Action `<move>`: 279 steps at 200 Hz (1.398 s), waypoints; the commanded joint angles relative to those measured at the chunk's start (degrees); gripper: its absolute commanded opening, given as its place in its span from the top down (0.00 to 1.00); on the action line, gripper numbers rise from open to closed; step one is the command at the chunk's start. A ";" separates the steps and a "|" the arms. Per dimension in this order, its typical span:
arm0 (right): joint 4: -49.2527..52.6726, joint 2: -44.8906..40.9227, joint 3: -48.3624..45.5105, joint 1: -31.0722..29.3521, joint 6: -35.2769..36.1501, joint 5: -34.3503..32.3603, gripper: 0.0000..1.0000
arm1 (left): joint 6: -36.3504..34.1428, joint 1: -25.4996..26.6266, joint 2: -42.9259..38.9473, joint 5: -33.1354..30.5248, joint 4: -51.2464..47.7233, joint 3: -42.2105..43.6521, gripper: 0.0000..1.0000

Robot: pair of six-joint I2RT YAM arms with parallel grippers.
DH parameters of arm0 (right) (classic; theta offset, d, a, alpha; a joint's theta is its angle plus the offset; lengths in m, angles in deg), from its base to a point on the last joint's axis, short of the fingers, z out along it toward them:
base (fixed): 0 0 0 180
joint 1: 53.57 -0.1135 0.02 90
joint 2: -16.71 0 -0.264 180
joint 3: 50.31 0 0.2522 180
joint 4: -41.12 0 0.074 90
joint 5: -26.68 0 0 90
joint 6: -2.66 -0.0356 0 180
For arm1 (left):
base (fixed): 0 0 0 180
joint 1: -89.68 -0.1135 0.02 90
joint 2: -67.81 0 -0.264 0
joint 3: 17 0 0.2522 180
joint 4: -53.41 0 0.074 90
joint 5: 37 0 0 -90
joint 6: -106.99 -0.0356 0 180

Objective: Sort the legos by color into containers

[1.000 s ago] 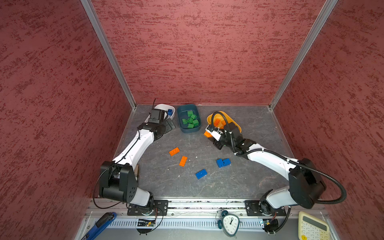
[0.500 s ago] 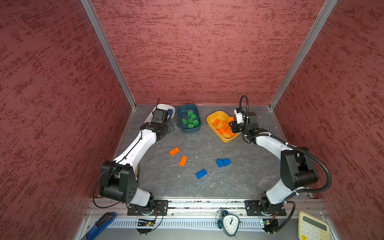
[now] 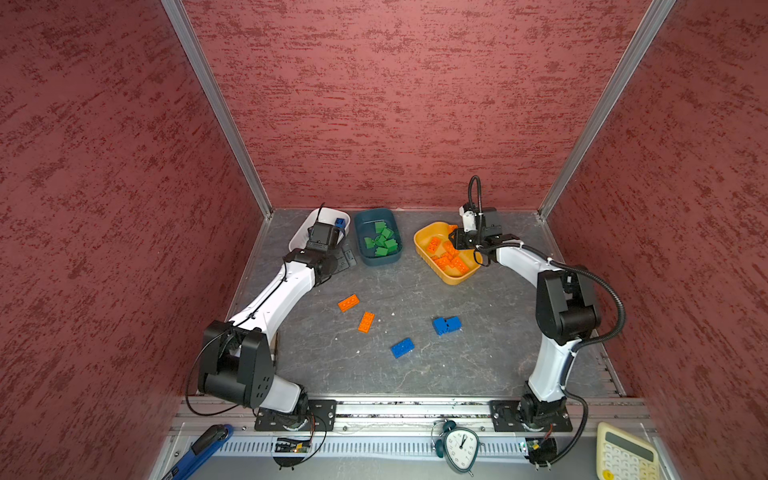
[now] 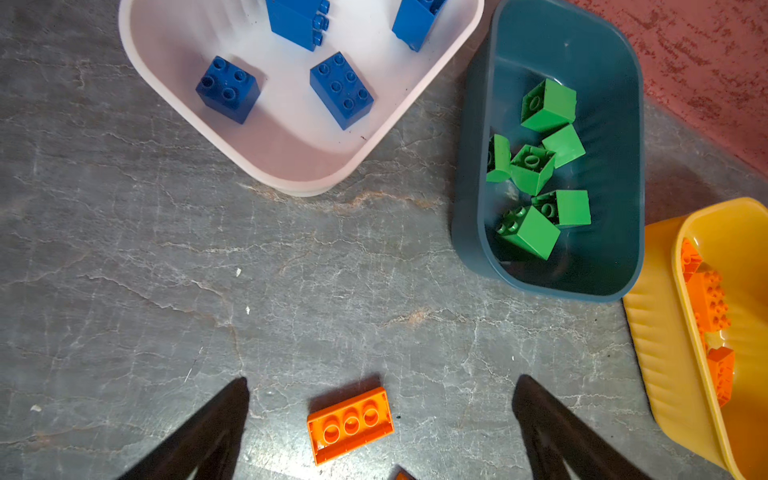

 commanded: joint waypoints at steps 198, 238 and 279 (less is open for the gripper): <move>-17.56 -36.60 -35.61 0.24 -17.11 -10.92 0.01 | -20.54 28.80 6.86 -0.11 -5.13 0.69 0.01; -19.73 -37.87 -38.23 0.30 -20.49 -17.89 0.01 | -24.14 35.73 11.33 3.34 -3.39 0.41 0.01; -20.97 -39.65 -38.21 0.28 -20.31 -14.49 0.01 | -25.60 41.71 17.30 4.27 -1.88 -0.75 0.01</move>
